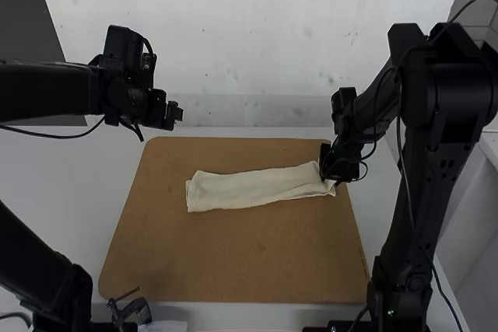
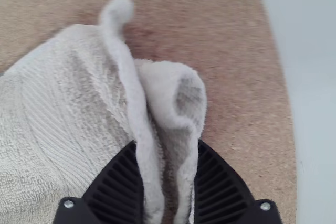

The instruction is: Fold the towel.

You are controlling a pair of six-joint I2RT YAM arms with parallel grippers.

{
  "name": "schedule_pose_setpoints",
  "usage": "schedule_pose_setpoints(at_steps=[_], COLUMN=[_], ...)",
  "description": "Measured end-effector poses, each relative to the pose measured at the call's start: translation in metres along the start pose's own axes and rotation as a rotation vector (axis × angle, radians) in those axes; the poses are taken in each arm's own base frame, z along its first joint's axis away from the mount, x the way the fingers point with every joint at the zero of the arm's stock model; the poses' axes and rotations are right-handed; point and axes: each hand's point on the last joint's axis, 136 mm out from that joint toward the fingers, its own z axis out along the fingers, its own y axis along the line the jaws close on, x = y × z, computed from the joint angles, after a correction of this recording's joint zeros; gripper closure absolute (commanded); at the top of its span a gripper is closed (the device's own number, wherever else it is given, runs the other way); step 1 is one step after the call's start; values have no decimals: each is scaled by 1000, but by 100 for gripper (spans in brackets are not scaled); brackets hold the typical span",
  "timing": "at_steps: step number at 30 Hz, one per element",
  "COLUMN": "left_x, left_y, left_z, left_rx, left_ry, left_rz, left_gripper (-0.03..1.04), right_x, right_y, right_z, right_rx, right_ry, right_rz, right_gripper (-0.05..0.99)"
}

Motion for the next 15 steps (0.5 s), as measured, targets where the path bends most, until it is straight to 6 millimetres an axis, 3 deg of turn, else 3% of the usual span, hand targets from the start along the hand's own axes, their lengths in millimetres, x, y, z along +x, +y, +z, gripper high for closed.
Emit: schedule_pose_setpoints(at_steps=[6,15], left_x=[-3,-4], left_y=[0,0], left_z=[0,0], left_rx=[2,2], left_ry=[-13,-17], left_rz=[-1,-1], left_gripper=[1,2], right_x=[-3,-1], right_y=[11,-8], right_z=[3,-2], right_rx=[-8,-42], right_ry=[-1,31], right_rz=[-13,39], right_gripper=[92,92])
